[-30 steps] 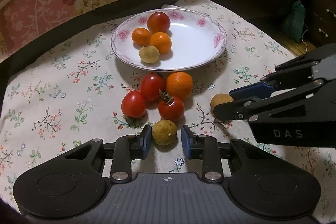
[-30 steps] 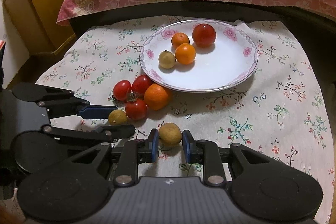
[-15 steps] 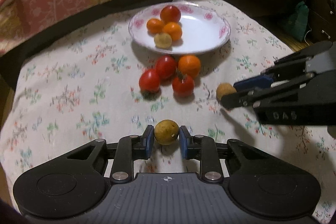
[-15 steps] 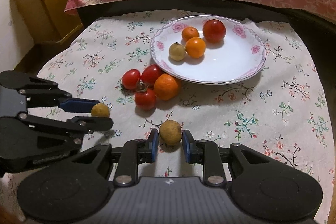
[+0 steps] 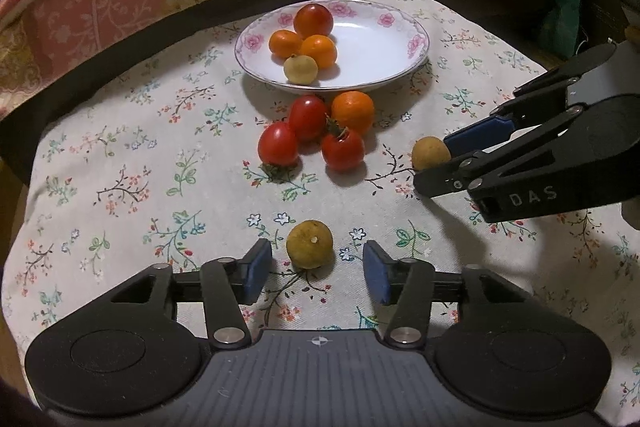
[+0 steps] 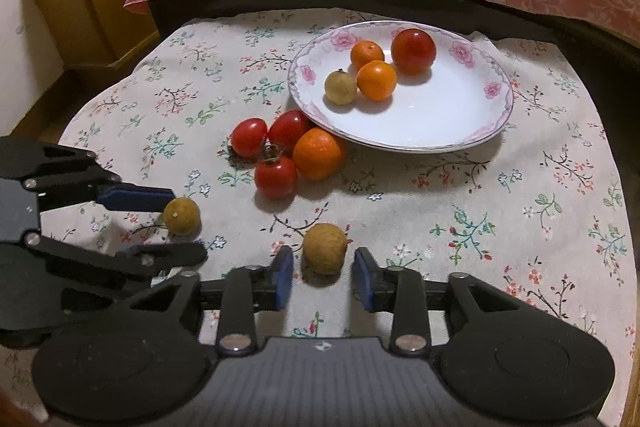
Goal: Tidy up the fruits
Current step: 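Lift both held yellow fruits off the cloth and move them toward the plate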
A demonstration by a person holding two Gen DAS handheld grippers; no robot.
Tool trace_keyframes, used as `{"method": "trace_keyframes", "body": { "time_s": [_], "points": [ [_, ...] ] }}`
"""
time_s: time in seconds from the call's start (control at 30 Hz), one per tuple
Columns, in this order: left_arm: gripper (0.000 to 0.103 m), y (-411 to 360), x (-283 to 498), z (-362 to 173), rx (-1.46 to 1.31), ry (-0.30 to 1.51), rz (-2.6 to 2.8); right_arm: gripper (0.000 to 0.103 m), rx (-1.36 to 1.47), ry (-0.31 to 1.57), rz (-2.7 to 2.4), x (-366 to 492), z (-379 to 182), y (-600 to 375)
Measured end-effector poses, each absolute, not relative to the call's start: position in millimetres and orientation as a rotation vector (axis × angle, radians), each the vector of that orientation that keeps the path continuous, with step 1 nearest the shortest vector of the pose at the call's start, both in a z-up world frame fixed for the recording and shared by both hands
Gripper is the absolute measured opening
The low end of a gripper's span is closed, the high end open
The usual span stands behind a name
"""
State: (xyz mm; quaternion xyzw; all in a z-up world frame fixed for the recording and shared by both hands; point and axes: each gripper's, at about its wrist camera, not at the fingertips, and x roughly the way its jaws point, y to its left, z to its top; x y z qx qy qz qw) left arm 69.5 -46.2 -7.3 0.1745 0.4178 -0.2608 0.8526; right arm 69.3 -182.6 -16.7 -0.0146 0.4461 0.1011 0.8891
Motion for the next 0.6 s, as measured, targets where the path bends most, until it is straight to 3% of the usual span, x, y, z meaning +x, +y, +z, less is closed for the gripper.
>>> {"method": "trace_keyframes", "body": {
  "time_s": [0.33,0.6],
  "points": [
    [0.064,-46.1,75.2,-6.3,0.354,0.878,-0.530,0.040,-0.026,0.909,0.207,68.8,-15.6,-184.6],
    [0.057,-48.4,76.4,-8.4,0.363,0.880,-0.526,0.040,-0.020,0.912,0.202,71.1,-18.0,-186.6]
  ]
}}
